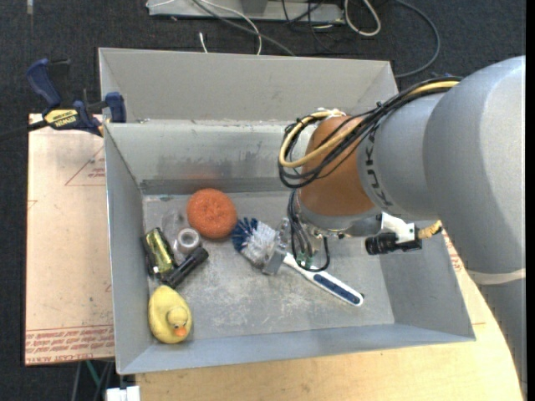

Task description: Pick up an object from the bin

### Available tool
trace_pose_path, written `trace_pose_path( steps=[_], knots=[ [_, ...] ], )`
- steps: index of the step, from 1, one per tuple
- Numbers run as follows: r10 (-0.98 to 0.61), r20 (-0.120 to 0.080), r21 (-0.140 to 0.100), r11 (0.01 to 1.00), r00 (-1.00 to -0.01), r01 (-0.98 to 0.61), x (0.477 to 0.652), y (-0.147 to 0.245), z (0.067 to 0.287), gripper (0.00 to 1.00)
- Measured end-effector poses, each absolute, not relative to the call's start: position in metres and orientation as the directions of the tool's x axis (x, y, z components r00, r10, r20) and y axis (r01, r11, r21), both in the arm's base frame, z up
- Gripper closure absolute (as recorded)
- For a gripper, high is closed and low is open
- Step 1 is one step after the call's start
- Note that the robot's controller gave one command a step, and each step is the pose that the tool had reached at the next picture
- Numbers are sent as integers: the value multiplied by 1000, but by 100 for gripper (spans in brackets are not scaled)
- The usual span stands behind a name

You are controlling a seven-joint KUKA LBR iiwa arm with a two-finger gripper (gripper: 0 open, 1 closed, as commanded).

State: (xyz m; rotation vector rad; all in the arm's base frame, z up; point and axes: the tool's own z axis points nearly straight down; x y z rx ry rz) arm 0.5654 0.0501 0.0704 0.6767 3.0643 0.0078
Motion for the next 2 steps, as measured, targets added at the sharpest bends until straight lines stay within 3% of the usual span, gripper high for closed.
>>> trace_pose_path(
  steps=[1, 2],
  knots=[
    [421, 8, 0, 907, -907, 421, 562, 50, 96, 100],
    [420, 5, 2, 908, -908, 420, 563, 50, 136, 100]
  ],
)
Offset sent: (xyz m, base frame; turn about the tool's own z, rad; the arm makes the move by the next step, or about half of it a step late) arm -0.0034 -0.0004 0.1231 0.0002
